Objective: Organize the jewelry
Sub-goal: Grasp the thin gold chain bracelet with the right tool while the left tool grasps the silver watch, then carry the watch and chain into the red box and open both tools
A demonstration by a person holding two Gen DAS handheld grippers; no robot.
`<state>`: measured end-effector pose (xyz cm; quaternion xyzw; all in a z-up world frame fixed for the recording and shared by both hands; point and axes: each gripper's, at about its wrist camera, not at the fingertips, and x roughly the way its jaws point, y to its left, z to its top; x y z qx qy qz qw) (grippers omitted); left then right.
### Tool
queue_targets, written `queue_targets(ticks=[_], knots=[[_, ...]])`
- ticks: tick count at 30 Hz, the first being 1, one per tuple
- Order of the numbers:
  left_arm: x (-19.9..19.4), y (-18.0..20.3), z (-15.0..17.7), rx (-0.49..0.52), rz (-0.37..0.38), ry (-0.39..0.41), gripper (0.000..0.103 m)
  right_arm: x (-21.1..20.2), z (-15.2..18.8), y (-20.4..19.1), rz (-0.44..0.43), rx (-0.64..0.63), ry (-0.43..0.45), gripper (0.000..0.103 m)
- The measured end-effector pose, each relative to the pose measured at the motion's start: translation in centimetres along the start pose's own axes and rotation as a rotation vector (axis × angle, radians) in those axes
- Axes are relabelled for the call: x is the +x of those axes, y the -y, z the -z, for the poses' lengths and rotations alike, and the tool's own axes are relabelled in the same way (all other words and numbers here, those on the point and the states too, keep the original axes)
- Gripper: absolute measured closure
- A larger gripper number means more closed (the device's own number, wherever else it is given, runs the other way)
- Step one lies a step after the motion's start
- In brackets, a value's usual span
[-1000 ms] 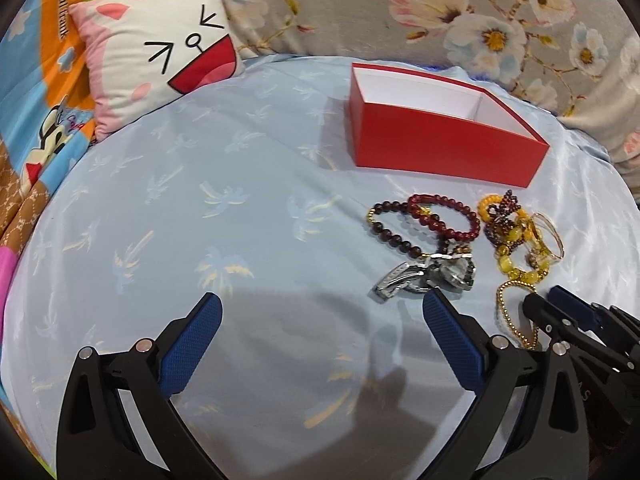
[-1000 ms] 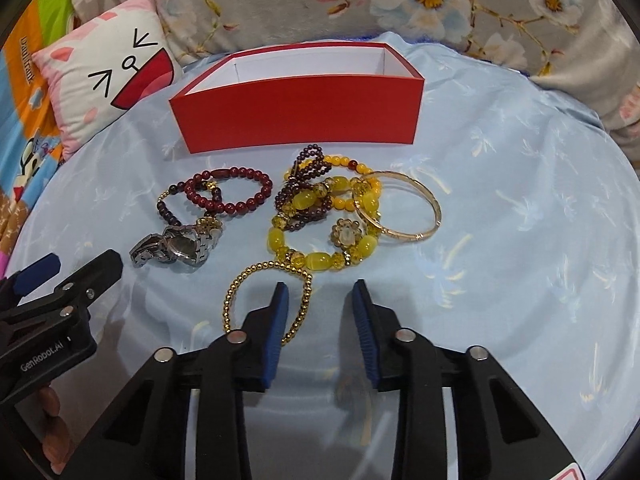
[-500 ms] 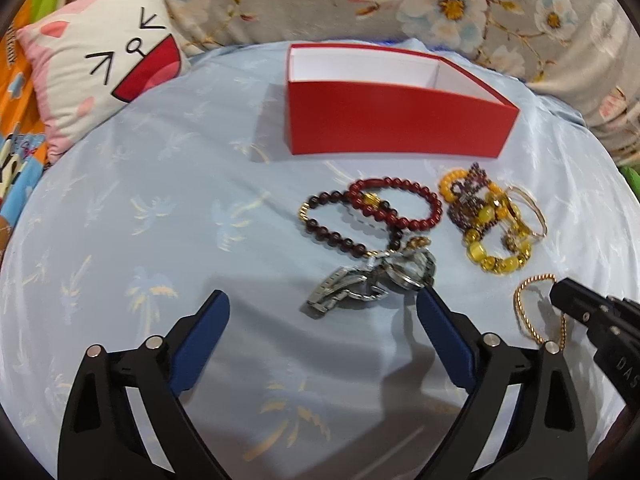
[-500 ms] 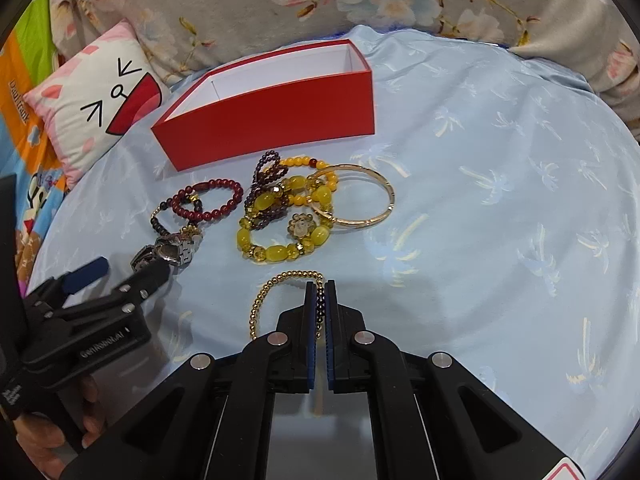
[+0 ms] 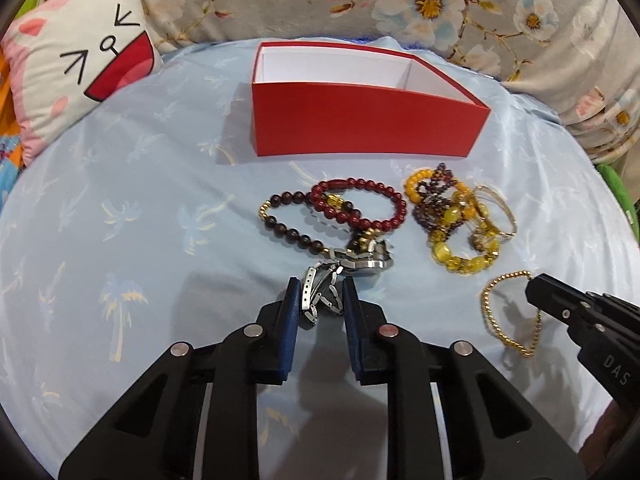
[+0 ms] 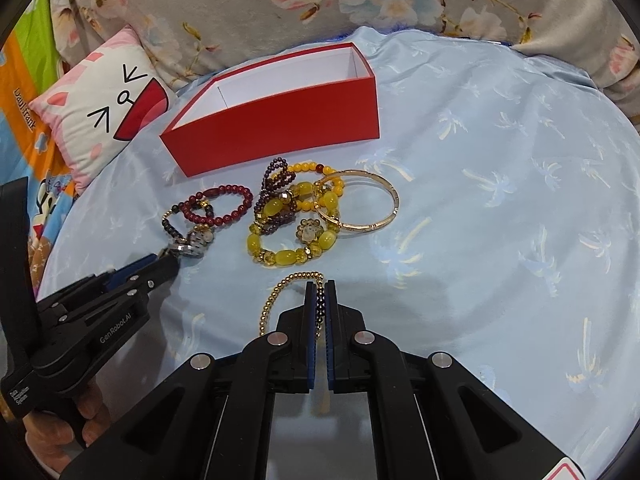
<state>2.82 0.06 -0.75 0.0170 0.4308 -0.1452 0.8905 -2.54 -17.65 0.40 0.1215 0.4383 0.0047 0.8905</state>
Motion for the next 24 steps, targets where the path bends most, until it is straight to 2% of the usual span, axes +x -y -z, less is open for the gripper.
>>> queue_targets(ticks=[6,12,19,24], knots=[[-2.8,0.7,-0.2,-0.006,0.066,0.015,0.083,-2.2,-0.8,0.2,-0.023,0.012,0.028,0.1],[-6.0,2.5,-2.4,0.022,0.132,0.045,0.083,-4.5,-3.1,0.1,-0.052,-0.003,0.074,0.1],[-8.4,4.0,-8.0,0.082,0.166,0.121,0.083,-6.4,-9.0,-0.4,-0.131,-0.039,0.149,0.1],[-7.7,3.6,-14.2,0.088,0.154,0.191,0.083,-5.3,-14.5,-1.5,-0.155,-0.082,0.184,0.1]])
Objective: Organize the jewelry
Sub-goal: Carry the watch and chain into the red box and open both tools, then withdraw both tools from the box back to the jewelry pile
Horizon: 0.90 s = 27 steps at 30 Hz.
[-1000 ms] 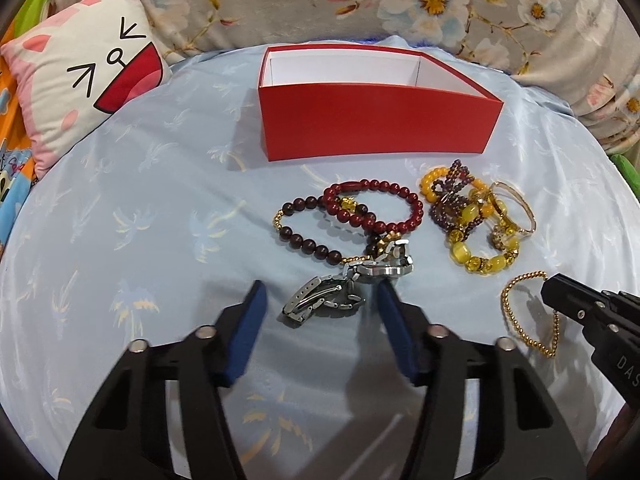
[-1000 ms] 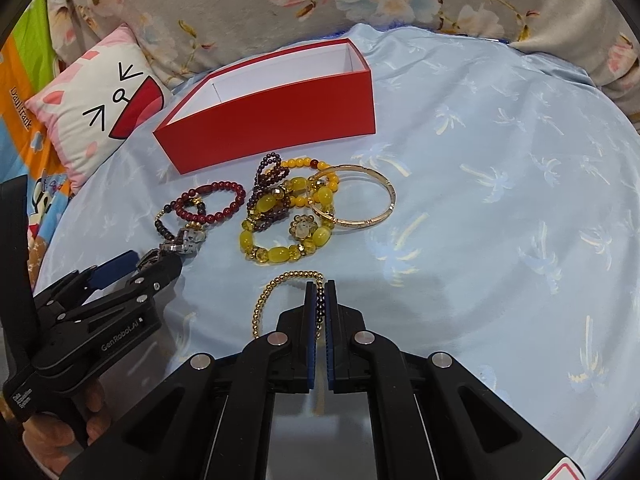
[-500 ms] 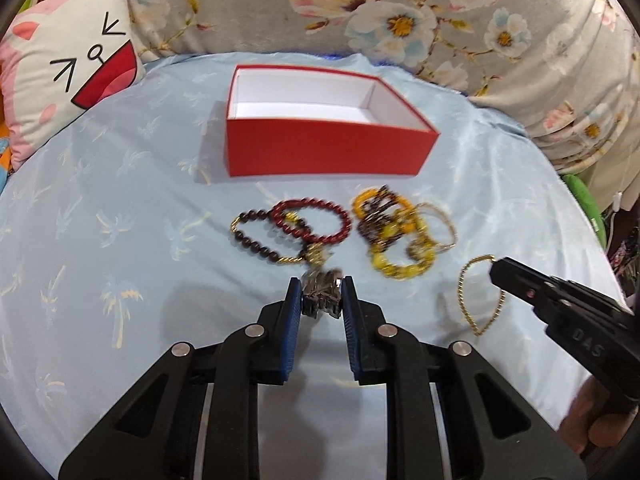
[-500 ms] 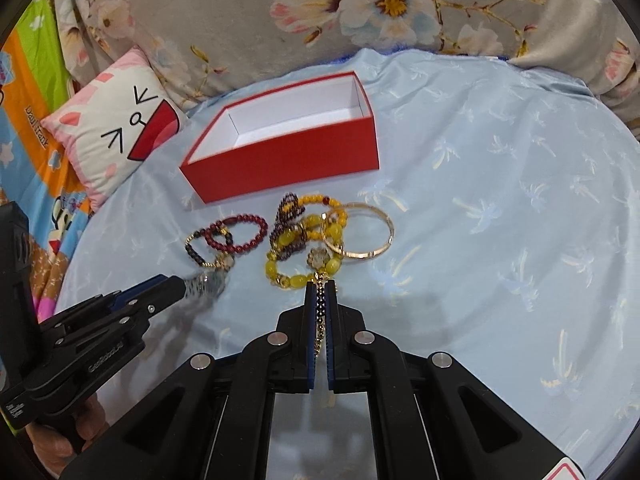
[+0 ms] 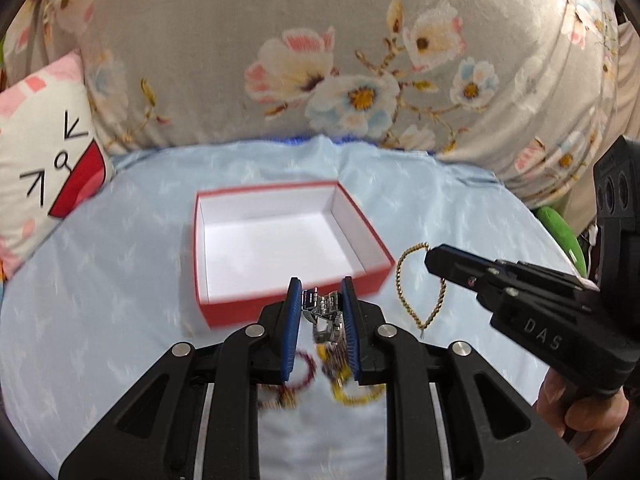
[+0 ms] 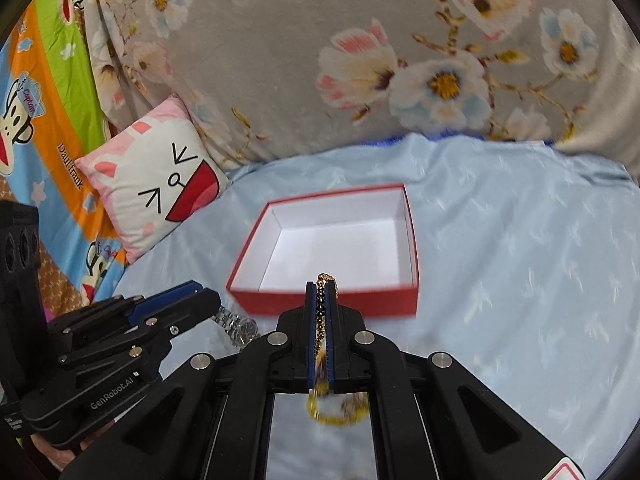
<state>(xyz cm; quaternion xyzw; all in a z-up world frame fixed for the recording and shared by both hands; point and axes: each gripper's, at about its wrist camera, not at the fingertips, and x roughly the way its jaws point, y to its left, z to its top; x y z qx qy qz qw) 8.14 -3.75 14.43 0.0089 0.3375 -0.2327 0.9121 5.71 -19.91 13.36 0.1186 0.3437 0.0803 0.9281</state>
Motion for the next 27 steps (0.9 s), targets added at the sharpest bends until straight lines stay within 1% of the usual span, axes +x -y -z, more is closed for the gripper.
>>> queue_targets(ticks=[2,4,7,11,16,18,20,21,22,23,24,25,26,27], knots=[[1.7,-0.9,-2.3,-0.004,-0.013,0.013,0.083,1.7,-1.9,0.1,-0.012,-0.004,-0.001,0.1],[3.7,-2.1,-4.0,-0.02,-0.007,0.005,0.083,4.1,-3.8,0.6,-0.026,0.005,-0.014,0.1],[7.2,-3.9,-5.6,-0.044,-0.023,-0.011,0.083,7.8,-6.0,1.4,-0.045,0.015,-0.048,0.1],[11.9,-6.3,-6.3,-0.07,-0.041,-0.052,0.083,12.8,-7.4,2.9,-0.065,0.056,-0.109,0.1],[15.9,-7.9,-6.5,-0.077,-0.057,-0.088,0.083,18.0,-7.7,4.4,-0.073,0.083,-0.184,0.099],[17.1,-8.1,-6.6,-0.069,-0.06,-0.103,0.083,19.6,-7.7,4.6,-0.053,0.071,-0.204,0.099],[18.3,-8.3,-6.5,-0.063,-0.069,-0.114,0.083,20.4,-7.8,4.6,-0.016,0.044,-0.205,0.098],[18.6,-8.5,-6.4,-0.067,-0.086,-0.112,0.082,20.5,-7.8,4.5,0.021,0.02,-0.189,0.092],[18.6,-8.6,-6.5,-0.072,-0.111,-0.092,0.079,20.4,-7.8,4.5,0.063,-0.001,-0.173,0.082],[18.3,-8.7,-6.6,-0.073,-0.132,-0.071,0.073,20.1,-7.8,4.4,0.093,-0.017,-0.153,0.075],[18.0,-8.8,-6.8,-0.078,-0.149,-0.058,0.055,19.6,-7.8,4.5,0.11,-0.025,-0.13,0.059],[17.3,-8.9,-6.8,-0.089,-0.164,-0.033,0.041,19.1,-7.8,4.7,0.121,-0.025,-0.11,0.053],[16.6,-9.1,-6.9,-0.094,-0.168,-0.012,0.039,18.4,-7.8,4.9,0.128,-0.026,-0.09,0.053],[16.1,-9.2,-7.0,-0.095,-0.176,0.0,0.038,17.5,-7.6,4.8,0.134,-0.034,-0.075,0.053]])
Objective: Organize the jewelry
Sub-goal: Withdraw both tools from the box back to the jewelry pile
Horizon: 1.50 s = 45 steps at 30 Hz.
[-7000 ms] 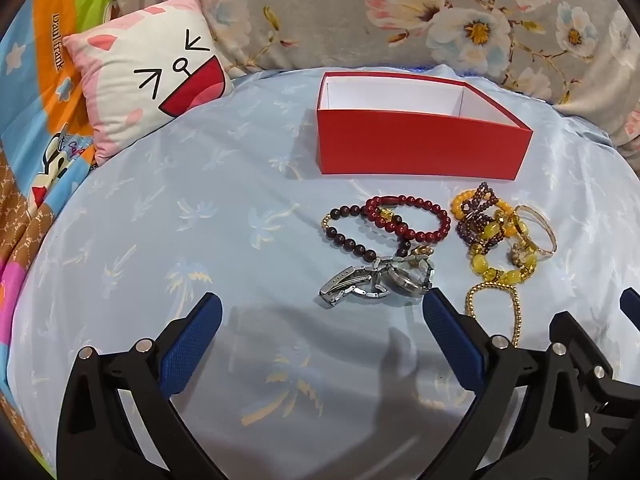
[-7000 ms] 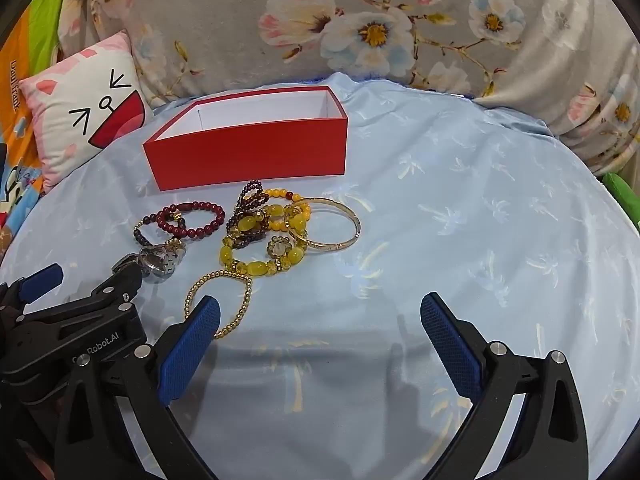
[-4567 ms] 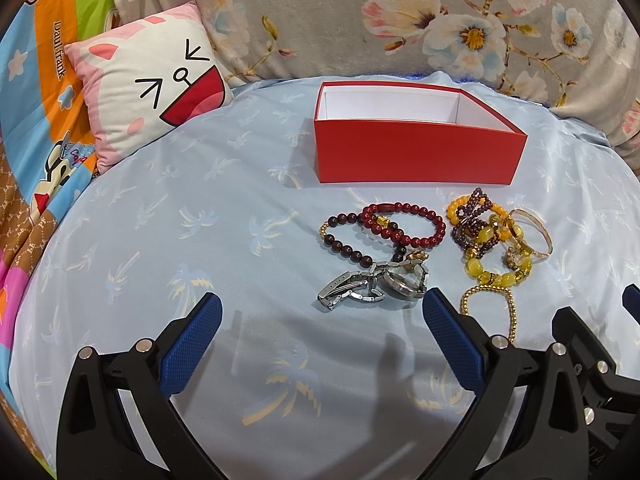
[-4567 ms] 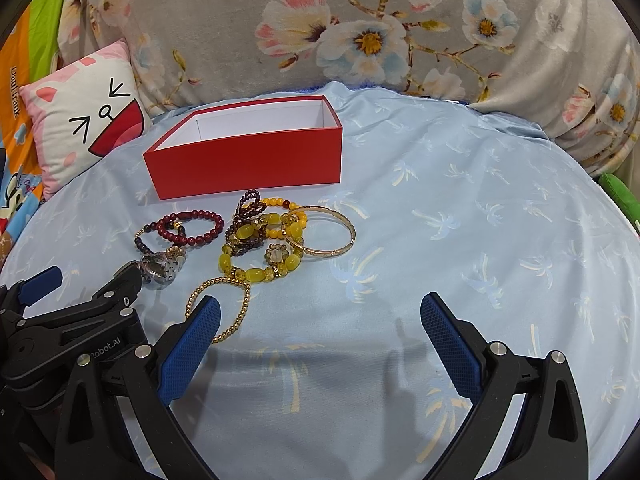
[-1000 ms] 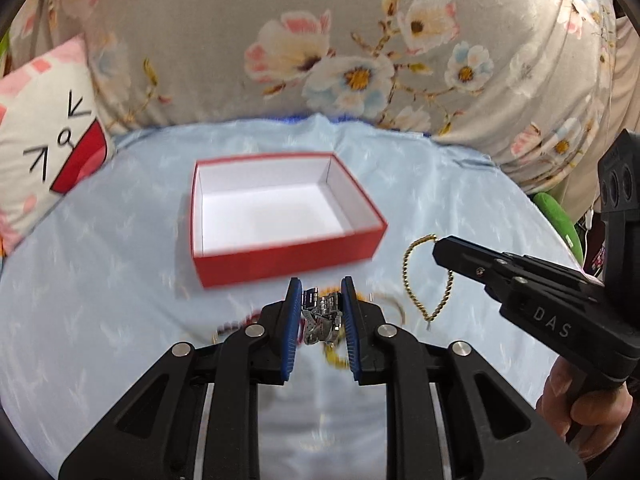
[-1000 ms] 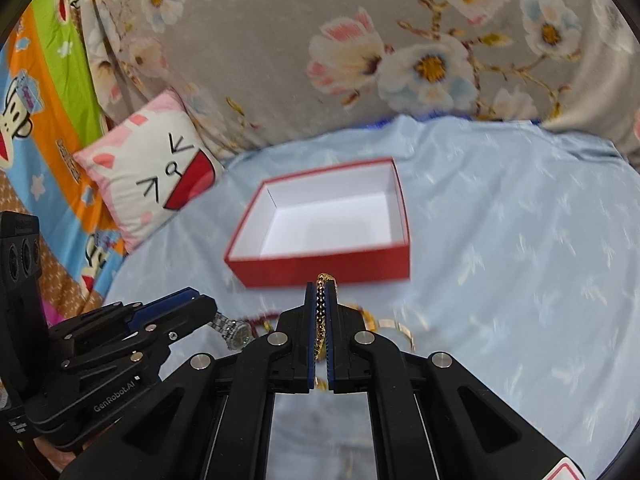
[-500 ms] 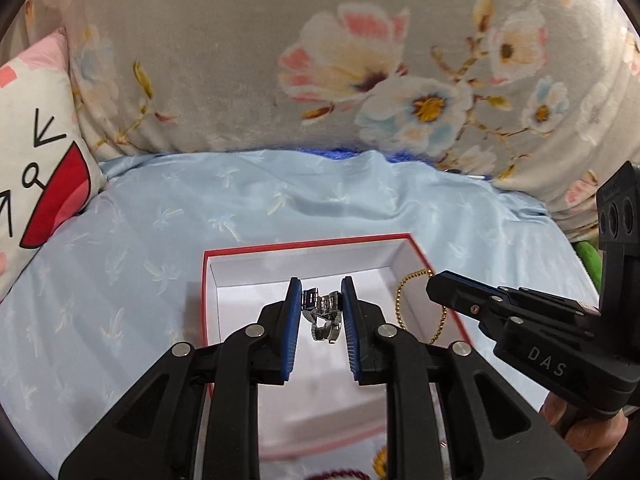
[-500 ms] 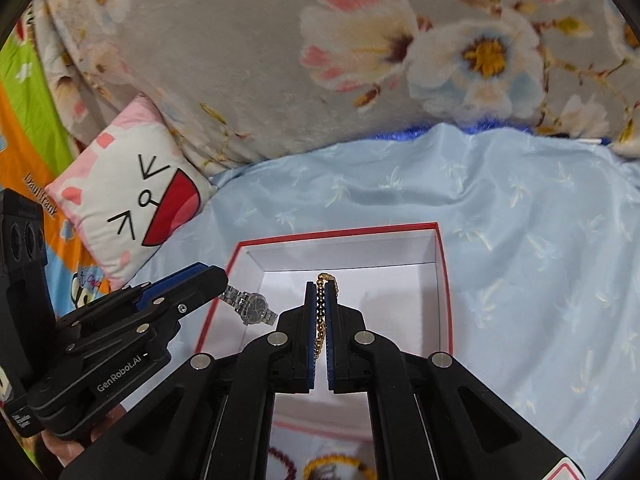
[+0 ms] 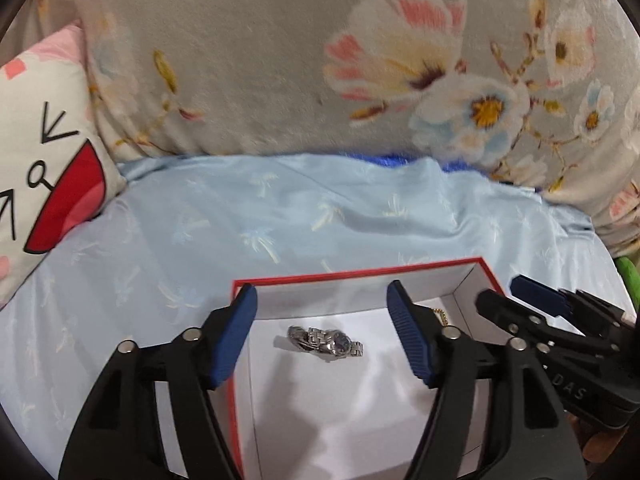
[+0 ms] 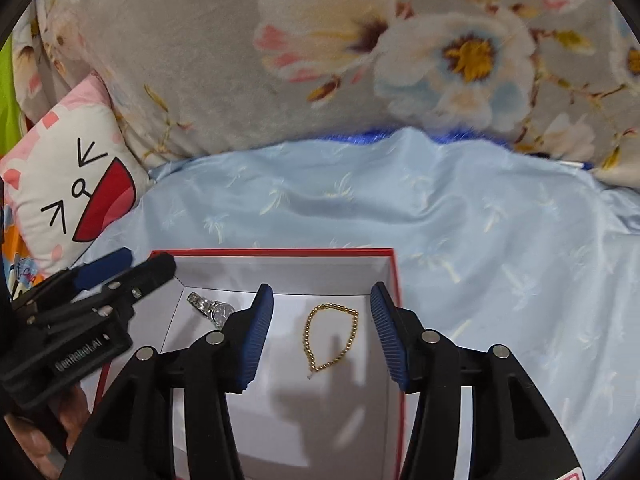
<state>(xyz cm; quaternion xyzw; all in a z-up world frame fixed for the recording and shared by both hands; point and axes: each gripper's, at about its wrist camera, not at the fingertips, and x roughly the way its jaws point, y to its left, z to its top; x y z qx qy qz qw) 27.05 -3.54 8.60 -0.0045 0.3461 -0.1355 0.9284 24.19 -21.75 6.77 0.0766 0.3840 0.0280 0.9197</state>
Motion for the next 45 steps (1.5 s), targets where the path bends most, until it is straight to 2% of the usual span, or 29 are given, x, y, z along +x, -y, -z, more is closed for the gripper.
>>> queue_targets(ticks=[5,8,13,18,22,25,30,32,33,34,36,45], knots=[[-3.8,-0.1,1.0,0.014,-0.038,0.034,0.038,-4.8,1.8,0.2,0.008,-0.013,0.06,0.053],[-6.3,-0.1,2.8,0.026,-0.064,0.037,0.038,-7.3,3.7,0.5,0.007,-0.001,0.069,0.053],[-9.1,-0.8,6.6,-0.004,-0.048,0.008,0.038,-10.5,8.2,1.2,0.035,0.006,0.047,0.053],[-10.0,-1.2,11.2,-0.065,-0.028,-0.06,0.038,-11.8,12.9,1.5,0.043,0.031,-0.013,0.055],[-9.6,-0.6,14.6,-0.061,-0.047,-0.115,0.038,-12.3,15.9,1.4,0.055,0.034,-0.049,0.058],[-9.3,-0.1,16.1,-0.061,-0.039,-0.149,0.038,-12.0,17.6,1.4,0.066,0.041,-0.079,0.066],[-9.6,0.7,17.1,-0.047,-0.035,-0.152,0.038,-11.7,19.0,1.1,0.05,0.05,-0.102,0.067],[-9.6,0.9,17.5,-0.05,-0.028,-0.157,0.038,-11.6,19.3,0.7,0.039,0.048,-0.104,0.066],[-9.5,1.0,17.6,-0.046,-0.029,-0.159,0.038,-11.4,19.3,0.5,0.037,0.045,-0.107,0.061],[-9.5,1.1,17.7,-0.041,-0.034,-0.161,0.038,-11.3,19.3,0.2,0.038,0.04,-0.108,0.052],[-9.4,1.4,17.9,-0.029,-0.043,-0.162,0.038,-10.9,19.4,-0.3,0.044,0.028,-0.105,0.04],[-9.2,1.3,18.2,-0.041,-0.033,-0.175,0.038,-8.1,19.1,-0.8,0.065,0.028,-0.14,0.039]])
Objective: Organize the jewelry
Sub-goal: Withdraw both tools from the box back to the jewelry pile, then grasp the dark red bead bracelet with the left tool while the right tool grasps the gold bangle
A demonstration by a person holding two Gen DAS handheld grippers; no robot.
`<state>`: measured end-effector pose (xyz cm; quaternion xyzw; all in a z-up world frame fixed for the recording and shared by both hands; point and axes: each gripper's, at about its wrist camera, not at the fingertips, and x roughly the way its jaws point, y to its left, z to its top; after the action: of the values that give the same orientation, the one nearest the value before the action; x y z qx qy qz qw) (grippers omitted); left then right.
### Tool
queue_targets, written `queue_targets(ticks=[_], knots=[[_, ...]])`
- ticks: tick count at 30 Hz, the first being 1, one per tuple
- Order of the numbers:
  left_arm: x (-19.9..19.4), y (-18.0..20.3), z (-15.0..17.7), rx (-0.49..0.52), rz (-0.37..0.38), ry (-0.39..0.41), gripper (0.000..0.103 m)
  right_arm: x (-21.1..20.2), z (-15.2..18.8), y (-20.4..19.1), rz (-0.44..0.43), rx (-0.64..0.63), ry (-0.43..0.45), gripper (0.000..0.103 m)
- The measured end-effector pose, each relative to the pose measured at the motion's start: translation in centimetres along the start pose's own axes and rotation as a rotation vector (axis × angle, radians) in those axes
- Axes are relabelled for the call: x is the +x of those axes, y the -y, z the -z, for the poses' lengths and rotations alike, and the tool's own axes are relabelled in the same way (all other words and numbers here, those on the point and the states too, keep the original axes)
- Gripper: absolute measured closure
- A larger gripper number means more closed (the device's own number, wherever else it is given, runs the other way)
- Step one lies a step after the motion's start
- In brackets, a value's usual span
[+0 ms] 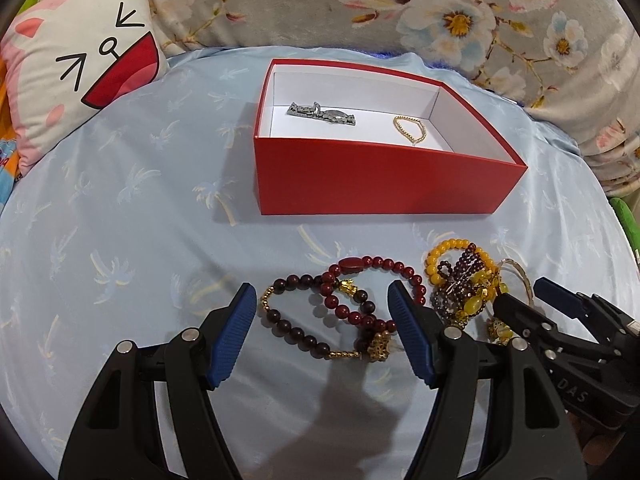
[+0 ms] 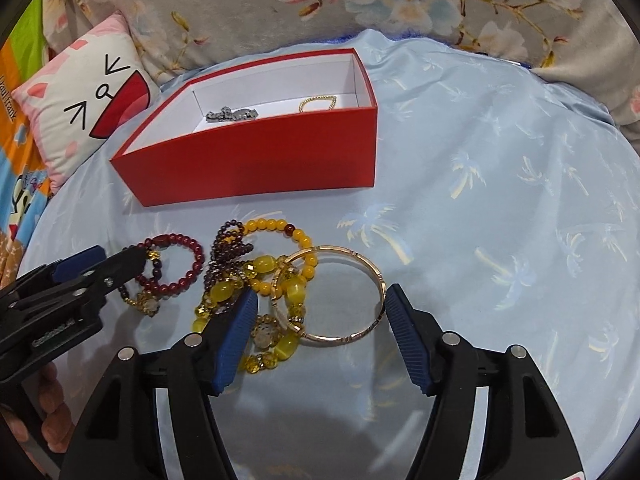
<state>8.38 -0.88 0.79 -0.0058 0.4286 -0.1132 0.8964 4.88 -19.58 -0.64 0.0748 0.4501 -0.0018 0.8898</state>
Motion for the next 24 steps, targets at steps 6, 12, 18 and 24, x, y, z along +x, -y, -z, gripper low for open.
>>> queue_targets(ticks=[6,12,18,24], knots=[[0.3,-0.2,0.1,-0.009,0.012,-0.01,0.038,0.4,0.1,0.4,-0.01,0.019,0.002,0.043],[0.5,-0.1,0.2,0.001,0.021,-0.014,0.038,0.0,0.2,0.7,-0.025,0.037,0.012,0.043],[0.9,0.2,-0.2,0.005,0.029,-0.012,0.038,-1.2,0.0,1.4,-0.035,0.062,0.041,0.043],[1.8,0.9,-1.0,0.04,0.016,-0.005,0.042,-2.3,-0.2,1.7,-0.048,0.074,0.061,0.043]])
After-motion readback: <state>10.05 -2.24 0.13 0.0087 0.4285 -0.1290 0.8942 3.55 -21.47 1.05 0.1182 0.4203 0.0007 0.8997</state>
